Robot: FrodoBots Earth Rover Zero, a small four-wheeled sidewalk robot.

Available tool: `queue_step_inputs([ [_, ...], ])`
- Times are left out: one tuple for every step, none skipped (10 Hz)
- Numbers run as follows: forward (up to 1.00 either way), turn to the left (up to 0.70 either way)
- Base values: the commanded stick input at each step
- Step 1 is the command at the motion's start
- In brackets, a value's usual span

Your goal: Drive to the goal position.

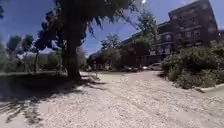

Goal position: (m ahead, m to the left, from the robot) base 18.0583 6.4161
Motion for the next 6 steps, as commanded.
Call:
queue_step_inputs([
  [0.85,-0.34],
  [0.85,-0.06],
  [0.85,0.0],
  [0.85,0.0],
  [0.85,0.0],
  [0.85,0.0],
])
